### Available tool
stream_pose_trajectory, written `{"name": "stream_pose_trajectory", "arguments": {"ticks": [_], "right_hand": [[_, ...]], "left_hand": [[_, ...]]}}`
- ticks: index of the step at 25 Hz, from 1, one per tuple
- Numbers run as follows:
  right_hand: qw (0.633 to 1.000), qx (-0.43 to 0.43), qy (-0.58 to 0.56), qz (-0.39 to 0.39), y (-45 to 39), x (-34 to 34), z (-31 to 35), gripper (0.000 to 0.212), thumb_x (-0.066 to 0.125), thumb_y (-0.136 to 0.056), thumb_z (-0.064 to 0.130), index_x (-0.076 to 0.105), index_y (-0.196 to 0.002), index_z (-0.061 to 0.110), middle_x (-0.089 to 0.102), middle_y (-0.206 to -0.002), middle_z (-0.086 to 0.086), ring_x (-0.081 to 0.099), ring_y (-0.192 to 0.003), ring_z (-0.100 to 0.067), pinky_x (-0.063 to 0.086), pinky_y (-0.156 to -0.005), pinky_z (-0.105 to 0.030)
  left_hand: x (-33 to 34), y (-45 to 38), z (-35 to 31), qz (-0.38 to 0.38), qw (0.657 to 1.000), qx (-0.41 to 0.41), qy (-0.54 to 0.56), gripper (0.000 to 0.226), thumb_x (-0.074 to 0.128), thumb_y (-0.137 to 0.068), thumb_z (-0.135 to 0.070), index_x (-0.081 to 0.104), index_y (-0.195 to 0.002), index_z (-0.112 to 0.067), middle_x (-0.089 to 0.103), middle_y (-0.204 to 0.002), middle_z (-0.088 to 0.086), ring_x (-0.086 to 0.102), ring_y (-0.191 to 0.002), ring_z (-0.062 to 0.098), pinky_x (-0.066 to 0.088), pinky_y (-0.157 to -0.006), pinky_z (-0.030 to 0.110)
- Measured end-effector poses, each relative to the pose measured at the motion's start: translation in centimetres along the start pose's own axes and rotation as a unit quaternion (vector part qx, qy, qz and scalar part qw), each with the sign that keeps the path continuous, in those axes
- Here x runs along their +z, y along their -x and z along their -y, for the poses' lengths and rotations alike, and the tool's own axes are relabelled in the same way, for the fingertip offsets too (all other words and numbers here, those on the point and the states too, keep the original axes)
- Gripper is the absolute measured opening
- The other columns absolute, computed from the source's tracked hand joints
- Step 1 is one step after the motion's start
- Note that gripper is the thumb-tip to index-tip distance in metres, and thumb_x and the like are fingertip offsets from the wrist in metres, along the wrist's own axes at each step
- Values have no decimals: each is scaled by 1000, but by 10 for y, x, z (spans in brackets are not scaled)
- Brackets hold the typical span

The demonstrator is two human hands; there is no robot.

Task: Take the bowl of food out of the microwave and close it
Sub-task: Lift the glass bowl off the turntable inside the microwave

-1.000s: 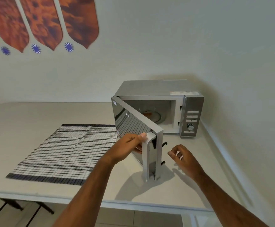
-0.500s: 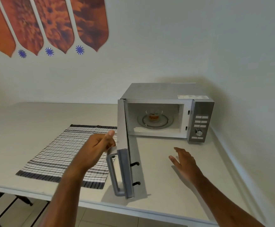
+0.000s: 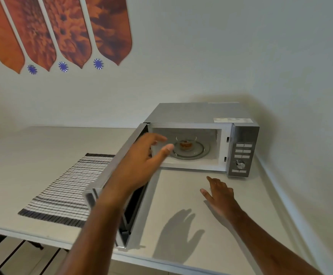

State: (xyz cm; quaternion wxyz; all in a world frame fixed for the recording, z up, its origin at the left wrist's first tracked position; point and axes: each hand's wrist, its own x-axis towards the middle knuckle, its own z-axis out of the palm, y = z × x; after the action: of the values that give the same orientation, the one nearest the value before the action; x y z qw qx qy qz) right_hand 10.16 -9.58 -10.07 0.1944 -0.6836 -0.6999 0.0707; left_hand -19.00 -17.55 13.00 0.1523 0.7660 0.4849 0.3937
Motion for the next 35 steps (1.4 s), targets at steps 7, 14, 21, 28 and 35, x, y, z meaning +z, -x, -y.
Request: {"name": "stream_pose_trajectory", "arguments": {"ticks": [7, 14, 21, 28, 35], "right_hand": [[998, -16, -58, 29, -20, -12, 0, 66, 39, -106, 61, 32, -162, 27, 42, -166, -2, 44, -151, -26, 32, -121, -50], [977, 46, -205, 26, -59, -9, -4, 54, 46, -102, 63, 45, -146, 32, 59, -136, 3, 60, -126, -24, 46, -108, -46], [908, 100, -407, 14, -138, 6, 6, 37, 58, -103, 49, 55, -135, 31, 66, -116, -6, 68, -111, -25, 58, -93, -44], [906, 97, -411, -38, -226, 10, 8, 32, 60, -104, 38, 57, -92, 68, 72, -84, 29, 66, -78, 12, 49, -71, -14], [868, 136, -465, -108, -299, 21, 2, 25, 60, -89, 39, 67, -68, 28, 69, -55, 15, 64, -55, 1, 54, -69, -29]], "left_hand": [[141, -38, 41, 80, 984, -155, 39, 75, 57, -100, -60, 31, -162, -28, 35, -170, 2, 38, -153, 27, 42, -119, 55], [190, -101, 110, 33, 943, -276, 181, 60, 59, -103, -51, 44, -153, -21, 61, -133, 5, 62, -119, 25, 59, -93, 41], [225, -190, 159, 2, 922, -311, 231, 48, 59, -105, -39, 51, -147, -17, 67, -134, 15, 68, -117, 33, 60, -93, 45], [248, -264, 200, -95, 911, -348, 202, 23, 53, -106, -13, 71, -108, 1, 74, -113, 28, 71, -105, 42, 54, -90, 41], [255, -298, 229, -121, 902, -367, 192, 41, 73, -93, -32, 73, -126, -8, 74, -129, 19, 71, -114, 41, 49, -71, 23]]}}
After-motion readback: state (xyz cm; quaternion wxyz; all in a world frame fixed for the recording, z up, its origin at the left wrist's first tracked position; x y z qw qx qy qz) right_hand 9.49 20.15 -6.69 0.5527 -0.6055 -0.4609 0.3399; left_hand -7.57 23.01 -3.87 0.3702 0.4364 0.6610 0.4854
